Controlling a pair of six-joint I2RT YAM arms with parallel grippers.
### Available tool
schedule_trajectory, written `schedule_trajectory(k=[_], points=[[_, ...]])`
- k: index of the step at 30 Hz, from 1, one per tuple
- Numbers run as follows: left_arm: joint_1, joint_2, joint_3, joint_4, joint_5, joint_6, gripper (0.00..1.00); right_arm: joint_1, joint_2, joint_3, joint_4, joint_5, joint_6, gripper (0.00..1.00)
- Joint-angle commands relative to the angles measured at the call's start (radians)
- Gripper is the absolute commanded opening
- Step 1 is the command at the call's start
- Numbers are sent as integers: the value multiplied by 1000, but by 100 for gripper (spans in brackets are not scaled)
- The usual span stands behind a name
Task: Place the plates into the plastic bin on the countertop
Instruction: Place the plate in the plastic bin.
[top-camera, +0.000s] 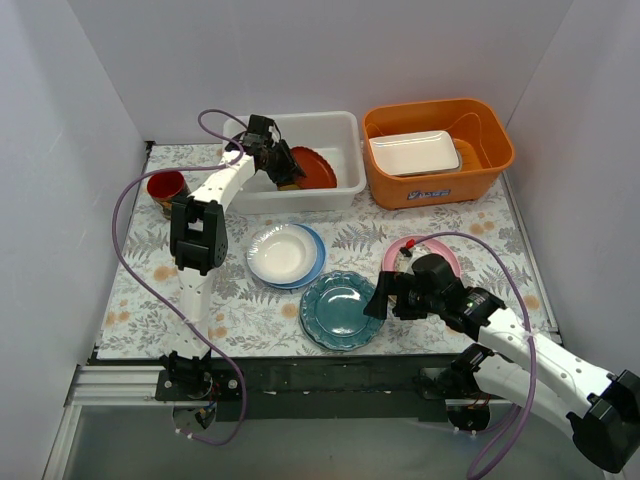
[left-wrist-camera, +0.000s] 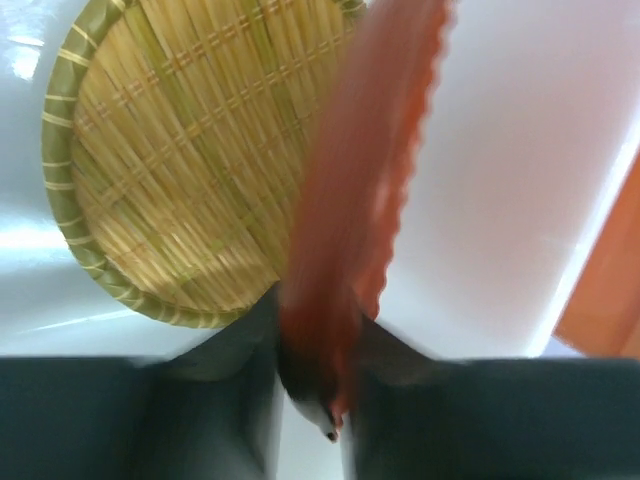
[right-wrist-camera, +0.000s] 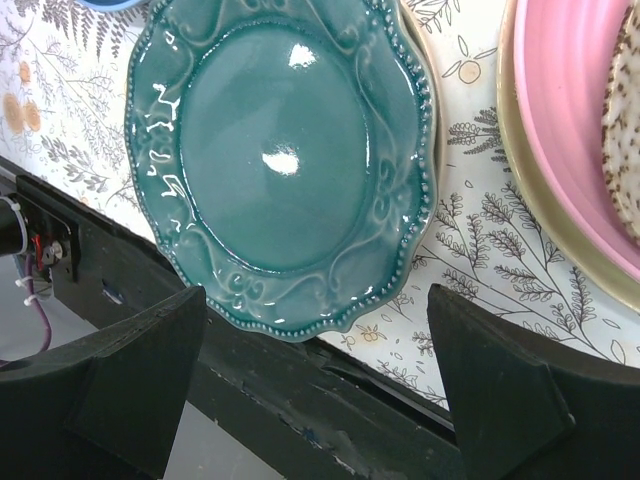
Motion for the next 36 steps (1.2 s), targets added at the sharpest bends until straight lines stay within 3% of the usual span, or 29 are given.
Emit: schedule_trajectory(k=[1, 6, 8, 13, 28, 36], points=[[0, -16, 10, -32, -24, 37, 42, -6, -25, -9, 22, -8, -4, 98], [0, -41, 10, -67, -99, 59, 63, -6, -29, -14, 16, -6, -4, 98], [0, -59, 11, -79, -138, 69, 77, -6, -28, -15, 16, -5, -2, 98], [0, -79, 94, -153, -205, 79, 97, -6, -22, -23, 2, 11, 8, 98], [0, -222, 91, -177, -189, 112, 98, -8, -2, -50, 23, 17, 39, 98], [-10, -377, -114, -124, -118, 109, 98, -9, 15, -73, 58, 9, 47, 93]])
